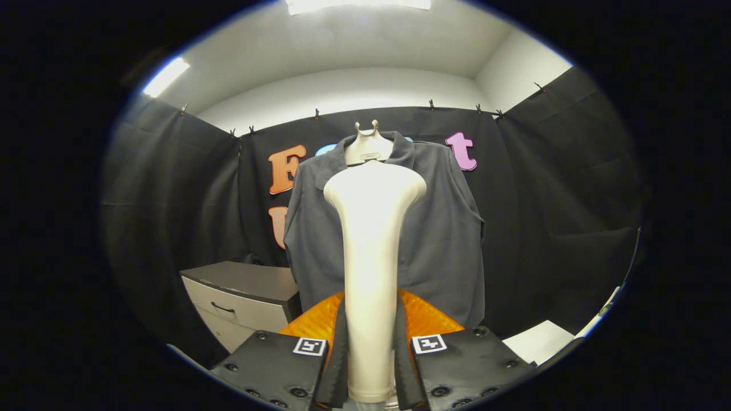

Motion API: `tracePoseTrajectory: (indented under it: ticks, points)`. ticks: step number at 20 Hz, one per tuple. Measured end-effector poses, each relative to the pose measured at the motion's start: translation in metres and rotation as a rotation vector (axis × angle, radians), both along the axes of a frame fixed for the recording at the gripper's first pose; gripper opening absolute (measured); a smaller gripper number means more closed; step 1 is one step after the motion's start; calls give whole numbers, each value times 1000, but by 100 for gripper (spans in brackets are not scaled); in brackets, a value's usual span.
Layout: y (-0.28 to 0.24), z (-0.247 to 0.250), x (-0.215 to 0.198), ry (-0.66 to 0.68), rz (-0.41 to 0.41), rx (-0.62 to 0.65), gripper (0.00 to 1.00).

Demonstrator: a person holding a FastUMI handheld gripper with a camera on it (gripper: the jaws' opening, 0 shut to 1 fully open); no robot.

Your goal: Iron the clothes twice with a garment steamer, once on the left side and once on the right side.

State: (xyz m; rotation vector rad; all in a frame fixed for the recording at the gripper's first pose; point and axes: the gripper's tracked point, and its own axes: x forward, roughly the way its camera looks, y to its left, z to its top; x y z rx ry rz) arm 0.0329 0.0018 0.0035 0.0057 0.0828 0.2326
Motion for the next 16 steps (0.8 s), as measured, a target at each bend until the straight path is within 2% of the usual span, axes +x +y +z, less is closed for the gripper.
tracePoseTrajectory:
  ticks: [8, 16]
  points:
    - [10, 8, -10, -36, 34, 27, 41]
    - [9, 11, -8, -48, 30, 47, 41]
